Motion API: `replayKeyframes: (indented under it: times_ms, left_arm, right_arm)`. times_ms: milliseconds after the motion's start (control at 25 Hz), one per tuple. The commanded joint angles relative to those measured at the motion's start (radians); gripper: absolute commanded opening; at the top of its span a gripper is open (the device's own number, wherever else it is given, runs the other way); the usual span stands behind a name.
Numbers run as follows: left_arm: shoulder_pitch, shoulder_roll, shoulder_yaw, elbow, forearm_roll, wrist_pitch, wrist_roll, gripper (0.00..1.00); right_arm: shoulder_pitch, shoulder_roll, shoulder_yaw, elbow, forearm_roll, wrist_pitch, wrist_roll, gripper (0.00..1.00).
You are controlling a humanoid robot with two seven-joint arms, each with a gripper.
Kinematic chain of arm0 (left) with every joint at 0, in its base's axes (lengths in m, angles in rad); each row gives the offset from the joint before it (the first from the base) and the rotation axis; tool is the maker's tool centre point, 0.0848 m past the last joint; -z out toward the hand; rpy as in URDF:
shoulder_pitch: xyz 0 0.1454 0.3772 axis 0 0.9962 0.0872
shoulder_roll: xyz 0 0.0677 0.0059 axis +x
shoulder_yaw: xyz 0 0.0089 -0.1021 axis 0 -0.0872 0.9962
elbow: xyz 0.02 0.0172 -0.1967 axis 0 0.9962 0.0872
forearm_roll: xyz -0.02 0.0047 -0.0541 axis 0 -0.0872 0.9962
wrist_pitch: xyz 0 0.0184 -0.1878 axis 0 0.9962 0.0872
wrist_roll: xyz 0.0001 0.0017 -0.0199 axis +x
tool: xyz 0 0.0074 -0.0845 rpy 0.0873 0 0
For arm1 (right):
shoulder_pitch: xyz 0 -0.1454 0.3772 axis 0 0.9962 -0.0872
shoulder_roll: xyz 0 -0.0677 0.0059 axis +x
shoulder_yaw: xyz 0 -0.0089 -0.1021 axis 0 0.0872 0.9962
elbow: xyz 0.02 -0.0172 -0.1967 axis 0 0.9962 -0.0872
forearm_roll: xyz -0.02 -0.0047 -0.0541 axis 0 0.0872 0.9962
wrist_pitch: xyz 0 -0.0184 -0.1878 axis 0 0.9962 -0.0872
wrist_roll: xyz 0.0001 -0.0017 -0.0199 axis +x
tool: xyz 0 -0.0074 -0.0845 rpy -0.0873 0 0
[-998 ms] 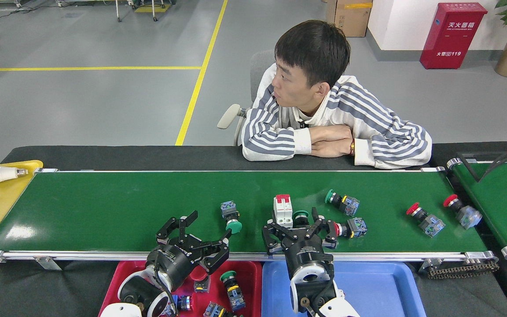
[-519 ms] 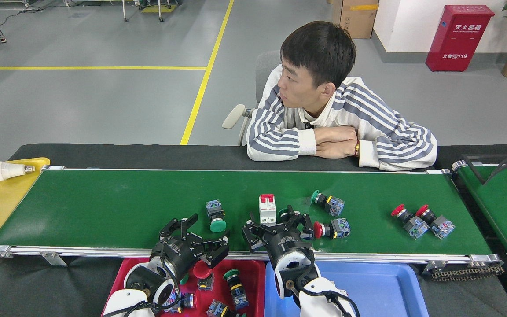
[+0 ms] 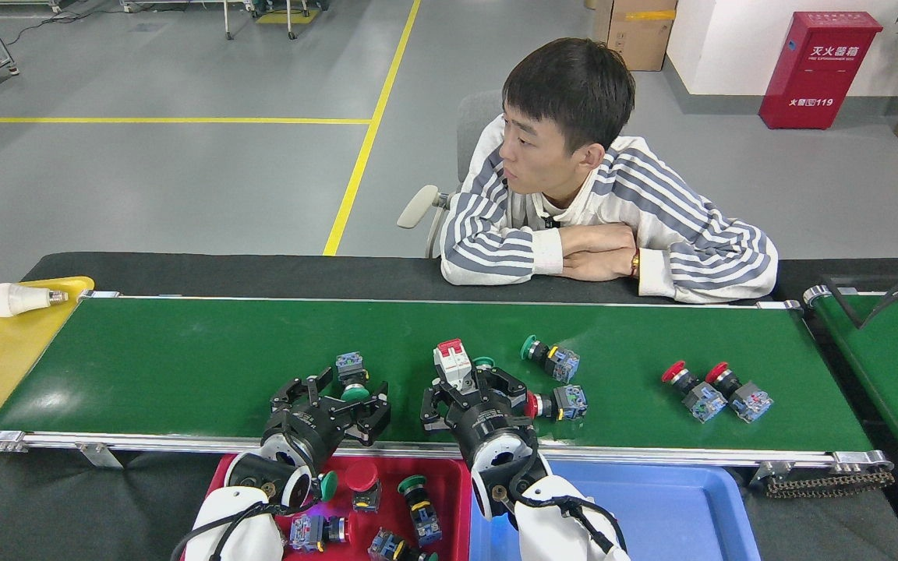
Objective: Pick switch part from conveyor to tray
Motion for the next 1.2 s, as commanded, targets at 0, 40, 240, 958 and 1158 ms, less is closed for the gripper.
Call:
replayKeyframes:
  times_ms: [0,40,240,958,1158]
  left_arm:
    - [-0.002,0.000,0.032,-0.011,0.006,0.008,0.023,0.26]
    - [0.009,0.001,0.041,-0.014,0.007,0.004,0.045,0.22]
    - [0.084,0.032,0.049,-0.114,0.033,-0.124,0.077,0.14]
    - [0.476,0.030,0.419,-0.454,0.127,-0.537,0.079,1.00]
    - [0.459,-0.036,0.445,-0.468,0.127,-0.389,0.098,1.00]
  right_arm:
    - [-0.003,-0.069,-0.013,-0.103,-0.002,-0.021,-0.030,0.01]
    - [0.020,-0.118,-0.016,-0.169,-0.004,-0.045,-0.036,0.01]
    - [0.296,-0.342,-0.150,-0.504,-0.057,-0.318,-0.053,0.03]
    - [0.759,-0.153,-0.909,-0.455,-0.073,-0.903,-0.137,1.00]
    - [0.693,-0.044,-0.900,-0.486,-0.034,-0.586,-0.137,1.00]
